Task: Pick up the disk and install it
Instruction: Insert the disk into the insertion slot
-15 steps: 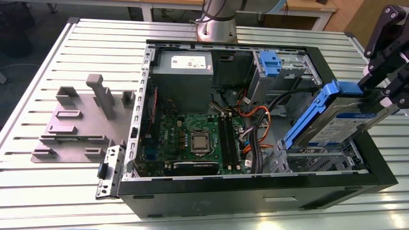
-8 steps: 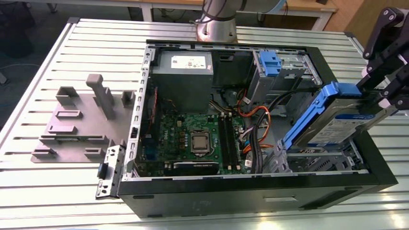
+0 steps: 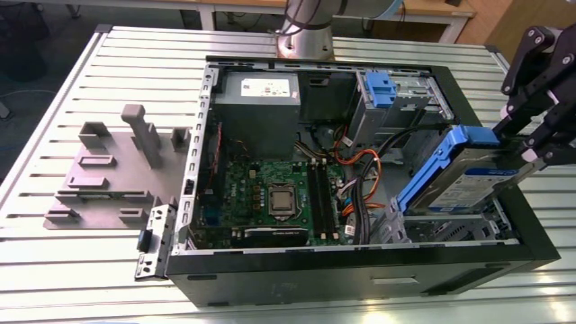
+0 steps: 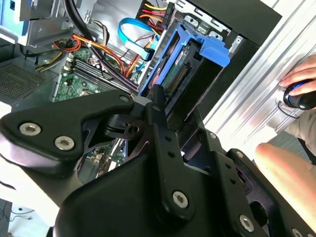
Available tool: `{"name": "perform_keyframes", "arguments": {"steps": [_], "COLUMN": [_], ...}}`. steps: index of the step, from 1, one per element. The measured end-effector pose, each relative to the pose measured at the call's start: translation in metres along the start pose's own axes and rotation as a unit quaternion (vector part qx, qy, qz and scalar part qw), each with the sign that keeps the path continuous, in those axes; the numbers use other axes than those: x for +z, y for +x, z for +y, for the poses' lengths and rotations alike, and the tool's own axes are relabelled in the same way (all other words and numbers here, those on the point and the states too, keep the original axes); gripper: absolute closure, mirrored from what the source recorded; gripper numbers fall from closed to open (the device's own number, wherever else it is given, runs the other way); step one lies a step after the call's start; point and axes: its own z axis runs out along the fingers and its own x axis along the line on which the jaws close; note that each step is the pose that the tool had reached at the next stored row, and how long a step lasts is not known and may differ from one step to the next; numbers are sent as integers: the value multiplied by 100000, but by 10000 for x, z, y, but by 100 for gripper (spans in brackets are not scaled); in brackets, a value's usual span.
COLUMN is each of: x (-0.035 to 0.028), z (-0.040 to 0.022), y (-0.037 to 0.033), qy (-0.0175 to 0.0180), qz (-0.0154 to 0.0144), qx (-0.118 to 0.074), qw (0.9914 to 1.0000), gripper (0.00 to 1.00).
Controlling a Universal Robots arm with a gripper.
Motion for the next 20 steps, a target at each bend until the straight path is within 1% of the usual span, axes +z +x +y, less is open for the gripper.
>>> {"name": "perform_keyframes", "arguments": {"steps": [20], "x": [363], "z": [-10], "y": [22], "qy": [7], "qz": [3], "qx": [1], "qw": [100000], "gripper": [65]}}
